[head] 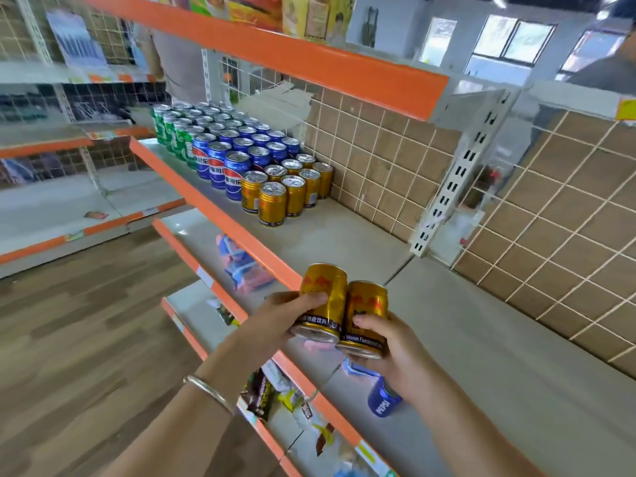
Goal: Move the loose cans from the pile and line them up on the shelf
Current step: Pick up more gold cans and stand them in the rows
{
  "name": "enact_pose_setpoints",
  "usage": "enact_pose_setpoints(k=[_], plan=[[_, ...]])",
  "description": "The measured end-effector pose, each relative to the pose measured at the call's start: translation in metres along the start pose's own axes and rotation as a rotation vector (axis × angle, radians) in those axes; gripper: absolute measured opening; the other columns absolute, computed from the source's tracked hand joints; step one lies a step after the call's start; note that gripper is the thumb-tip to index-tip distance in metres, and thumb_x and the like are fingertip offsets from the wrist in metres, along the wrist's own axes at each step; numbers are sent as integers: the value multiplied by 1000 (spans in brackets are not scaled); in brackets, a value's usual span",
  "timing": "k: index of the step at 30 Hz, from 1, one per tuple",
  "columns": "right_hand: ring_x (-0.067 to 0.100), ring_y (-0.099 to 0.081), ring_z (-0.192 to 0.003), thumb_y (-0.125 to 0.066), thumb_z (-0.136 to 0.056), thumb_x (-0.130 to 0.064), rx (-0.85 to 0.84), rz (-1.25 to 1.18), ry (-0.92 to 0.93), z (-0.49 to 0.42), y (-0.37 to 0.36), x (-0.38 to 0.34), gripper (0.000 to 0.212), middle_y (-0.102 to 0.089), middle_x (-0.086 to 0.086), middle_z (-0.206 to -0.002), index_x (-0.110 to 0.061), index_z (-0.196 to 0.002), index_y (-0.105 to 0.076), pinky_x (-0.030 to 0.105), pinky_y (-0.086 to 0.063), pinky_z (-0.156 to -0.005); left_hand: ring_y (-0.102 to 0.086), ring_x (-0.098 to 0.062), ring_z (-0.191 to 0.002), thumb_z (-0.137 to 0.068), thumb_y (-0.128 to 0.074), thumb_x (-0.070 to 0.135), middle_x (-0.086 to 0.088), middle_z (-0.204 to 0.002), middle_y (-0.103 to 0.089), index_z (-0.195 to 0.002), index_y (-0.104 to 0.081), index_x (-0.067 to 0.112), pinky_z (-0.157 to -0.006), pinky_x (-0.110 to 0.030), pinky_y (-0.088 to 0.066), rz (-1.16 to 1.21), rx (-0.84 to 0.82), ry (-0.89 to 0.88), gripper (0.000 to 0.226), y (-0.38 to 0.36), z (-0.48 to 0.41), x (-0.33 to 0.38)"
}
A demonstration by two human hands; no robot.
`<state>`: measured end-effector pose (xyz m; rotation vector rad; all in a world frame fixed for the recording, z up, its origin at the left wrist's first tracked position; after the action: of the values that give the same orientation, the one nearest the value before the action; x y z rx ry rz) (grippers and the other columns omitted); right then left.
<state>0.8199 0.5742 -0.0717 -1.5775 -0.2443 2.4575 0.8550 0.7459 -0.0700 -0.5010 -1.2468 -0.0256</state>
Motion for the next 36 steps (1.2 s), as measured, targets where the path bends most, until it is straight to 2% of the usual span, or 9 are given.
enact_pose_setpoints(k=[2,6,9,12,17,24,26,30,36], plan=[[32,-68,-82,-78,-56,-20,10,4,1,-13,-7,-6,69,-68,23,-100,-3,-119,-55,35,-54,-66,-64,-31,-87,-60,-82,35,-25,-97,-68,-89,-73,2,-90,-42,-50,-16,25,2,45,10,-8,2],[29,-68,-65,-62,-78,-5,-8,-27,-2,-44,-11,-14,35,-67,23,-86,0,-112,-57,33,-54,-53,-63,-32,-92,-56,-84,52,-24,-99,-70,-91,-72,7,-98,-52,-42,-113,19,0,59,27,-35,10],[28,-67,-58,-64,-72,-4,-25,-71,-5,-71,-15,-22,31,-67,22,-76,-3,-102,-59,34,-54,-48,-69,-17,-73,-72,-77,31,-8,-79,-73,-88,-69,5,-77,-27,-56,-123,-22,-1,31,38,-63,17],[30,-68,-68,-70,-57,-11,-40,-33,-4,-101,-15,-29,50,-67,23,-86,-5,-105,-61,36,-55,-58,-66,-10,-61,-81,-68,20,0,-69,-70,-88,-67,7,-59,-16,-51,-107,-35,8,15,45,-89,22],[25,-66,-73,-64,-71,-13,-17,51,35,-141,-11,-44,37,-69,16,-88,-7,-108,-61,34,-53,-65,-68,-27,-93,-72,-74,27,-16,-101,-72,-104,-68,2,-88,-33,-54,-105,-66,-14,41,59,-122,32],[26,-66,-74,-58,-84,-7,55,106,64,-182,-19,-57,16,-68,15,-84,-8,-100,-61,35,-52,-65,-66,-33,-103,-57,-80,33,-17,-108,-70,-109,-67,7,-97,-46,-50,-226,-37,-44,60,80,-167,49],[28,-65,-74,-63,-81,-6,109,121,99,-192,-24,-60,23,-67,15,-84,-6,-103,-59,36,-52,-65,-66,-30,-102,-59,-79,31,-15,-107,-70,-110,-66,10,-95,-43,-51,-256,-51,-52,57,84,-178,54],[30,-67,-81,-77,-52,-17,219,154,182,-213,-31,-63,68,-67,20,-97,0,-114,-56,34,-53,-63,-67,-22,-100,-63,-82,16,-9,-108,-70,-113,-64,13,-86,-31,-55,-280,-36,-120,53,98,-197,56],[28,-68,-88,-82,-47,-20,292,148,329,-240,-38,-59,79,-66,22,-108,0,-118,-54,33,-55,-66,-64,-6,-103,-68,-81,11,6,-111,-70,-118,-61,26,-90,-22,-50,-316,-41,-213,55,115,-218,54]])
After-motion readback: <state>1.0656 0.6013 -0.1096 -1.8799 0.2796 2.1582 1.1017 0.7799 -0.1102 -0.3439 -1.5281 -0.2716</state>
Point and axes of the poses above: each hand's wrist, its own z-axis away from the middle knuckle, its own y-axis out of the back of the hand, x = y × z, the point moved 3 cm from there along -z, towards the middle knuckle
